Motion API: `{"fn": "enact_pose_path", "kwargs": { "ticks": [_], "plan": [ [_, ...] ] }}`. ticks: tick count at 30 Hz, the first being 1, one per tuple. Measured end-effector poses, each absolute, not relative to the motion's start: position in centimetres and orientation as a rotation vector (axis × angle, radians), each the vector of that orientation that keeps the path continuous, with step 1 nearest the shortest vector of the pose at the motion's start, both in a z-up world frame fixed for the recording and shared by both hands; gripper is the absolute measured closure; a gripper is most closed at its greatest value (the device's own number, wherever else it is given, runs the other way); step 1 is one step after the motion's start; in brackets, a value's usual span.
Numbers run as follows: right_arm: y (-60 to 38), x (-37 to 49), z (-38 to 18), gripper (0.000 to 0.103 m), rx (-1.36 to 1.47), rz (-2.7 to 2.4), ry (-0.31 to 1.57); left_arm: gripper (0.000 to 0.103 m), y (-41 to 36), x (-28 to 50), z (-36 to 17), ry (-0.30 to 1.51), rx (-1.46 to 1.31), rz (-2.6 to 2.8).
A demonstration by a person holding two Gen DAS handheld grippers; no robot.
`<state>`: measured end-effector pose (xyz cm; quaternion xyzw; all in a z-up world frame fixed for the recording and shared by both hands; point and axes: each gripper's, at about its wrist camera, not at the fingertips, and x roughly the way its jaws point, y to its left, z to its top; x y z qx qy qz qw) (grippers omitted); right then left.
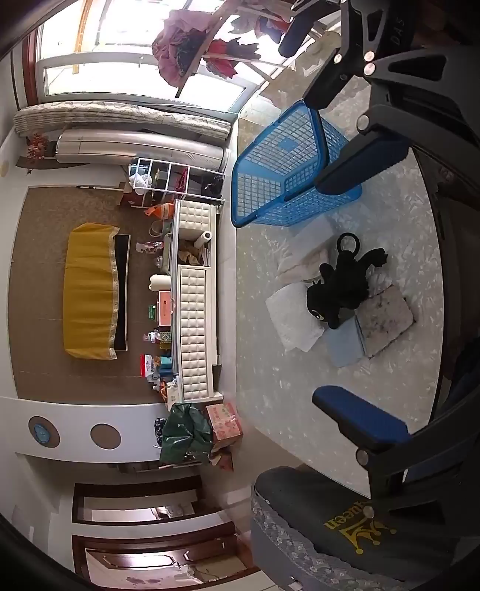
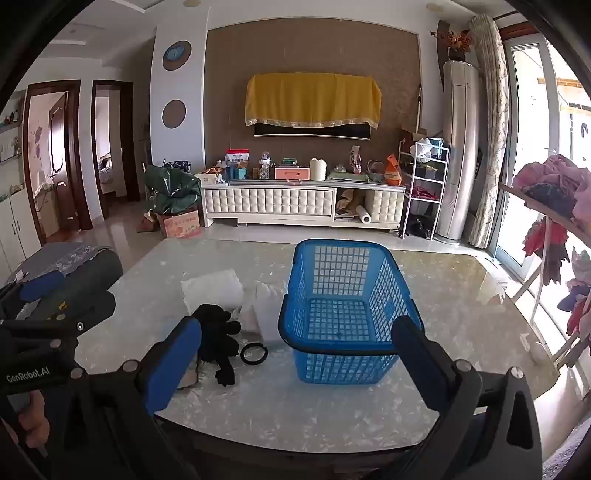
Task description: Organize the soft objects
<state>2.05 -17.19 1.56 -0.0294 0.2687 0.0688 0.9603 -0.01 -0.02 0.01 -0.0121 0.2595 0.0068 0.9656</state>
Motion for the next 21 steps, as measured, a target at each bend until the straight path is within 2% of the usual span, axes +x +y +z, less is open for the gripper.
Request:
{"fn": "enact_pose_path", "kwargs": {
  "ticks": [21],
  "plan": [
    [-16.95,1.55,1.66,0.000,-0.053,0.152,0.539,0.000,-0.28,-0.57,0.75,0.522,-0.038,0.000]
  ]
}}
